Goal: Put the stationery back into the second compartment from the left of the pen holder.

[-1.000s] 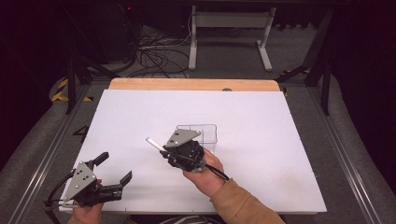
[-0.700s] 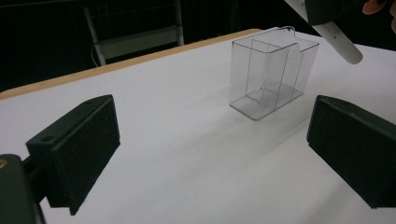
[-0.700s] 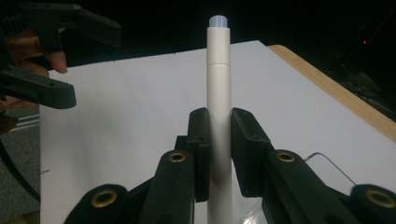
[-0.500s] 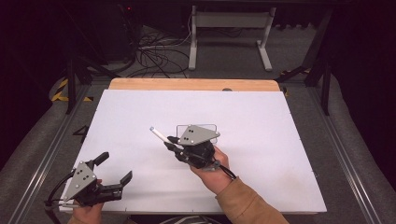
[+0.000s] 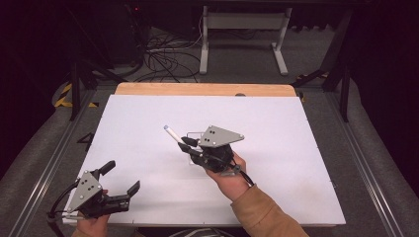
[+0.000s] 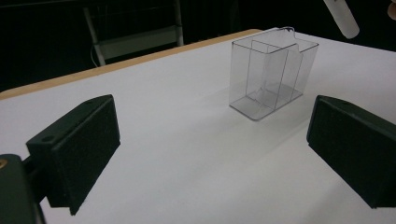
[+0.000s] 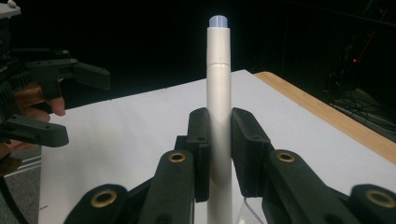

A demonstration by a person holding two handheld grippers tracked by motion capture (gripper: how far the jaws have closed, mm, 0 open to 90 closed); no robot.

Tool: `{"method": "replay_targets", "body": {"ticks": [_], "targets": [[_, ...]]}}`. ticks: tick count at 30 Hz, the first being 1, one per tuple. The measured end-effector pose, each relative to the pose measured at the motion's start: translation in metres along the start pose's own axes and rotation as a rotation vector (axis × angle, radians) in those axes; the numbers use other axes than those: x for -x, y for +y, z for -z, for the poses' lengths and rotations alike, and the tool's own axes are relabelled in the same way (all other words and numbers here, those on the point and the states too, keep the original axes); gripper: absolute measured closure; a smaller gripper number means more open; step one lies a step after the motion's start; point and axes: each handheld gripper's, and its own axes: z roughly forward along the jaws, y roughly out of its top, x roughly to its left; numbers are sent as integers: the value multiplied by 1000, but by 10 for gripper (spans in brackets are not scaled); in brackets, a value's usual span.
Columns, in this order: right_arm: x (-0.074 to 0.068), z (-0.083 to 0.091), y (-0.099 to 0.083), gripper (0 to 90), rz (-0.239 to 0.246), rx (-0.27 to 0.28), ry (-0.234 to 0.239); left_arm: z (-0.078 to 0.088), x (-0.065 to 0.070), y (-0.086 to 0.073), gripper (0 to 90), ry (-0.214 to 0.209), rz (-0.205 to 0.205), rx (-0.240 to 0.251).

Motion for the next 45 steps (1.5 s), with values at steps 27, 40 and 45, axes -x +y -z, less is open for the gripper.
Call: {"method": "replay_targets", "body": {"ticks": [27,40,45], "targets": [[44,8,-4,786,-14,95,-69,0,0,0,34,0,1,-1],[62,7,-11,786,-28,97,-129,0,0,0,34,1,1,-1],[65,2,-15,786,-52,92,-127,0,0,0,34,0,1,-1]]}}
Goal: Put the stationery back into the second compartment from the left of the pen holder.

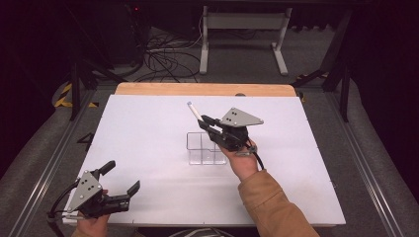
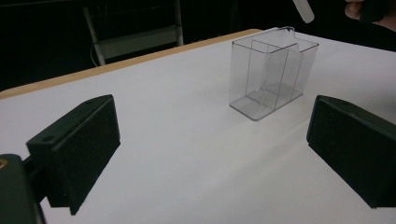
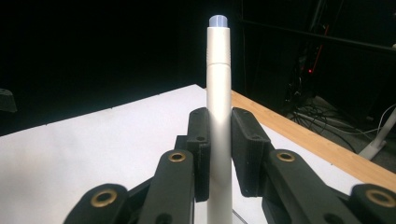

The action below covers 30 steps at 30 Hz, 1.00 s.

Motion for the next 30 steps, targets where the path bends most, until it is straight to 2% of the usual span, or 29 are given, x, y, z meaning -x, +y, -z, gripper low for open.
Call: {"method": "replay_targets", "body": {"ticks": [6,15,30], "targets": [[2,-10,-7,786,-17,9,17,0,0,0,34,0,0,0],[1,-21,-19,786,-32,-19,13,0,0,0,34,-3,1,-1],[6,-24,-35,786,-74,-51,2,0,0,0,34,-4,0,-1]]}}
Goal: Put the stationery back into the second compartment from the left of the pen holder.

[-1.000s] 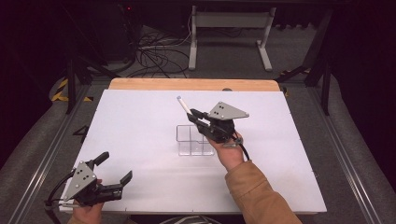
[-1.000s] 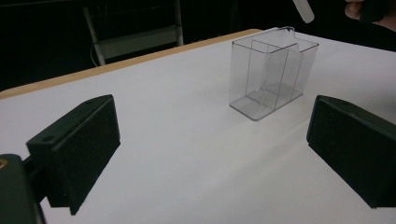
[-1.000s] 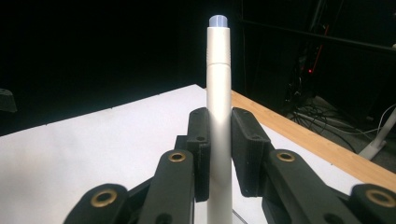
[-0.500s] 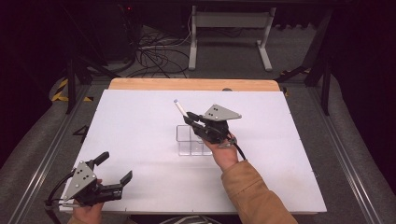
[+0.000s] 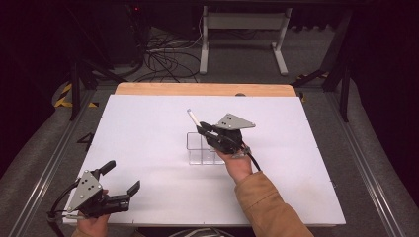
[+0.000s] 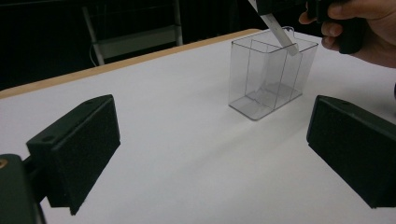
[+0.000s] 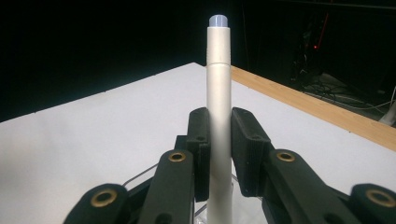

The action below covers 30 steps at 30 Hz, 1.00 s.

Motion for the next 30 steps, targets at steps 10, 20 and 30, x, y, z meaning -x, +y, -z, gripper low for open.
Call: {"method": "replay_targets", "body": {"ticks": [10,20,30], "targets": [[0,1,-8,783,-9,-18,-3,0,0,0,34,1,2,0],[-1,5,-15,779,-16,-70,-11,0,0,0,35,3,0,-1],[-3,6,-16,773,-20,-97,-13,0,0,0,35,5,0,-2]]}}
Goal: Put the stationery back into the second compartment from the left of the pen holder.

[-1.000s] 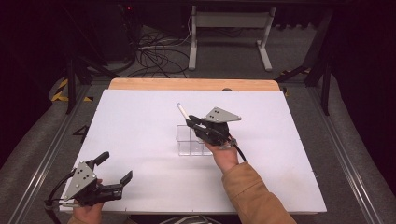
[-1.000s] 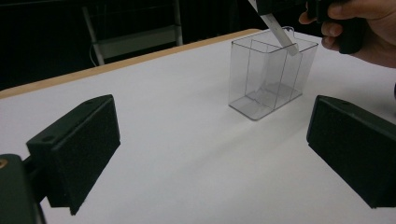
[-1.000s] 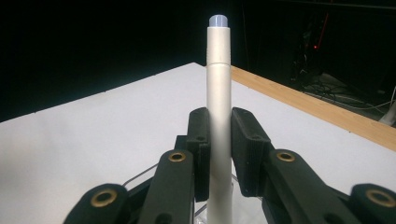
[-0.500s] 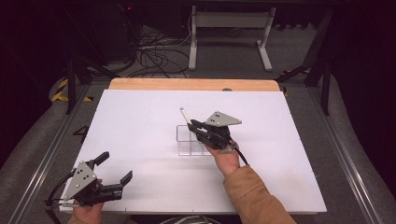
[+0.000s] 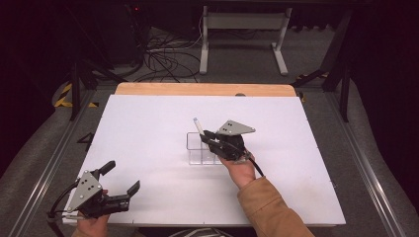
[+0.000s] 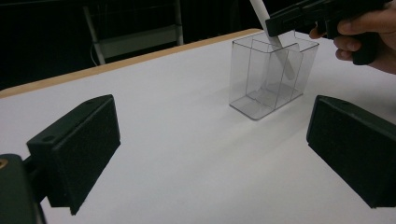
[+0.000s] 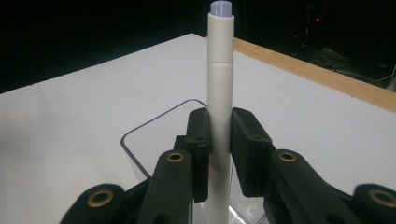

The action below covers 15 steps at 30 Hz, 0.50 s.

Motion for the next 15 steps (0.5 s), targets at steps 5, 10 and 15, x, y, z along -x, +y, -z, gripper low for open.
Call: {"method": "replay_targets", "body": {"ticks": [5,10,15], "targets": [[-1,4,3,561,4,14,2,-1,0,0,35,1,4,1],[-3,12,9,380,31,29,-9,-1,0,0,35,1,4,-1],[-6,20,16,284,51,35,2,-1,0,0,35,1,3,0]]}}
